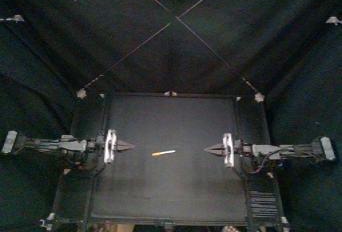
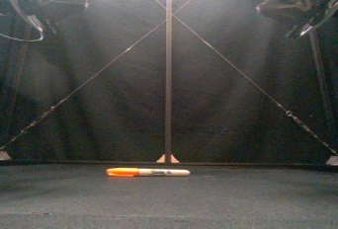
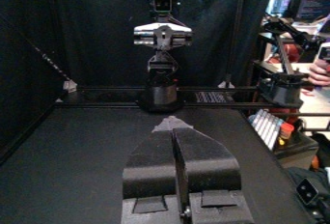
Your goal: Uncap the pen
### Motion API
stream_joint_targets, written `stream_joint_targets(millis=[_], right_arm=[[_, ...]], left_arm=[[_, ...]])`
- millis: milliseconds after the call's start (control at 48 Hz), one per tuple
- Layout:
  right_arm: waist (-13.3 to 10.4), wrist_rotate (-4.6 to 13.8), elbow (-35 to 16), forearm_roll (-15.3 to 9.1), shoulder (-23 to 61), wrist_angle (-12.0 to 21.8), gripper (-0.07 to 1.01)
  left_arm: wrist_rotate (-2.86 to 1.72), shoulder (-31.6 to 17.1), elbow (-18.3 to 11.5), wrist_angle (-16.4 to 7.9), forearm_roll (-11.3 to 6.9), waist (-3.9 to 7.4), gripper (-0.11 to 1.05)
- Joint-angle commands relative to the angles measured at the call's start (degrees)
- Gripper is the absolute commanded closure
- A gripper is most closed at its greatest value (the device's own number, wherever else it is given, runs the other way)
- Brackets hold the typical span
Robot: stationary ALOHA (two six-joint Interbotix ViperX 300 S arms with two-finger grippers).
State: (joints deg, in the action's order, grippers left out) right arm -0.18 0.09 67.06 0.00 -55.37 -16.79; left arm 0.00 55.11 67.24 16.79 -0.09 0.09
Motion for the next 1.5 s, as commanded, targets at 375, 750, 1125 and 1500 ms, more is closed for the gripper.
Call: stream_joint_targets(millis=[375, 750, 1125, 1500], right_arm=[[-6.4, -0.18, -5.8, -0.4, 24.3, -3.3, 0.83], [-10.1, 0.18, -16.8, -2.8, 46.6, -3.1, 0.22], [-9.5, 0.44, -26.4, -4.1, 62.5, -1.2, 0.13], [-8.9, 0.97, -33.0, -2.6, 70.1, 7.1, 0.13]], left_arm=[[0.26, -10.8, -0.3, 6.6, 0.62, 0.88, 0.88], [-0.18, -18.7, -0.4, 6.9, -0.09, 0.79, 0.58], [-0.09, -20.7, 0.1, 6.7, -0.53, 0.88, 0.28], [-0.09, -20.7, 1.2, 6.7, -1.49, 0.88, 0.28]])
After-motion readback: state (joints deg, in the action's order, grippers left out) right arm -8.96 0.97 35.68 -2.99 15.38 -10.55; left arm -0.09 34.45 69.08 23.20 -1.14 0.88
